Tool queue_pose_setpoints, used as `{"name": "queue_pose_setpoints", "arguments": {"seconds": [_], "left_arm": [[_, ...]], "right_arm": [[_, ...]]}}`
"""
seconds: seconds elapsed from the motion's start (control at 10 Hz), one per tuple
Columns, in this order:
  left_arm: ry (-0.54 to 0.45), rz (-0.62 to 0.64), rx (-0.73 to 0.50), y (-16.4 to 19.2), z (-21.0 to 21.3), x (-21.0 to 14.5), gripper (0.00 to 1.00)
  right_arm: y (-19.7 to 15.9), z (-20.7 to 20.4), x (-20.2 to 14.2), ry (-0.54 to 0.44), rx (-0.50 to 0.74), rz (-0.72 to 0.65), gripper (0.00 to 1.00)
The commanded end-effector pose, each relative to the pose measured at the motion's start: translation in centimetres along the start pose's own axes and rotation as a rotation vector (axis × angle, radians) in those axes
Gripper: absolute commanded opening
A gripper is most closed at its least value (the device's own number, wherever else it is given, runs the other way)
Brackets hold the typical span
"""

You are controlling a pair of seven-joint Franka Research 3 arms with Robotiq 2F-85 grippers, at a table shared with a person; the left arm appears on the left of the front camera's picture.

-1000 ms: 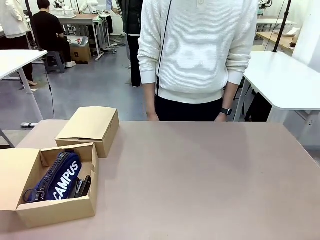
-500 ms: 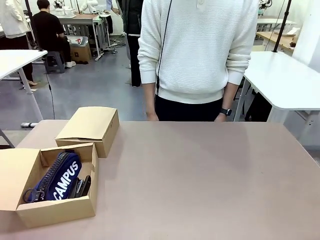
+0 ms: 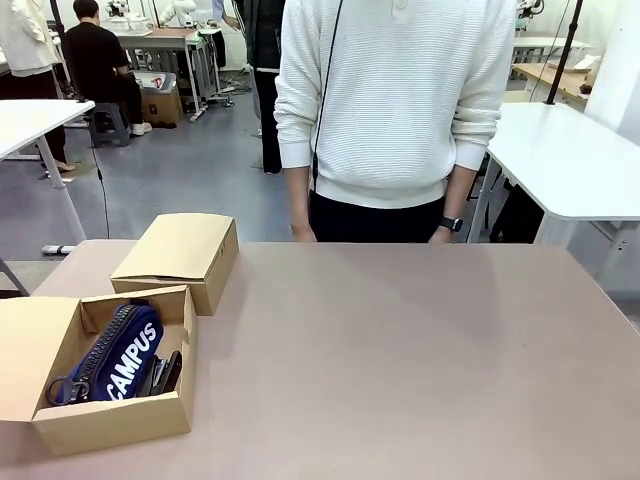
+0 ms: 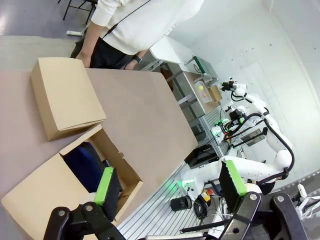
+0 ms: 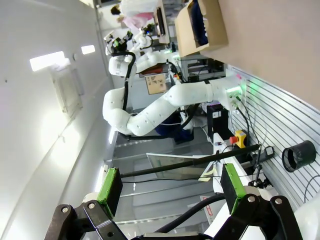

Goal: Place items inside the box.
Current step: Close the lid of the Mailer Box closest to the robot.

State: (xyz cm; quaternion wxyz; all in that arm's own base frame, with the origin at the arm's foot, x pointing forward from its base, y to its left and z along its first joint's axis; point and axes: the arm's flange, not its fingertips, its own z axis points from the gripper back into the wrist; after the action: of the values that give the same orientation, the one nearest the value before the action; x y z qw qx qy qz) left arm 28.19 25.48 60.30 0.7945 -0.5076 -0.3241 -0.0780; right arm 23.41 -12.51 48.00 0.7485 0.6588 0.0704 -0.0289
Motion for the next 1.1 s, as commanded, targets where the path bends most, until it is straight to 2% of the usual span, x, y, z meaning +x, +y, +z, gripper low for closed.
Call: {"name": "queue_pose_setpoints", "arguments": {"seconds": [0.0, 1.0], "left_arm": [[-0.024, 0.102, -0.072, 0.73, -2.97, -6.01, 1.0], [-0.024, 0.102, -0.072, 0.73, -2.97, -6.01, 1.0]], "right_arm": [[0.02, 0.34, -0.28, 0.008, 0.0, 0.017, 1.0], [0.02, 0.34, -0.28, 0.008, 0.0, 0.017, 1.0]]}}
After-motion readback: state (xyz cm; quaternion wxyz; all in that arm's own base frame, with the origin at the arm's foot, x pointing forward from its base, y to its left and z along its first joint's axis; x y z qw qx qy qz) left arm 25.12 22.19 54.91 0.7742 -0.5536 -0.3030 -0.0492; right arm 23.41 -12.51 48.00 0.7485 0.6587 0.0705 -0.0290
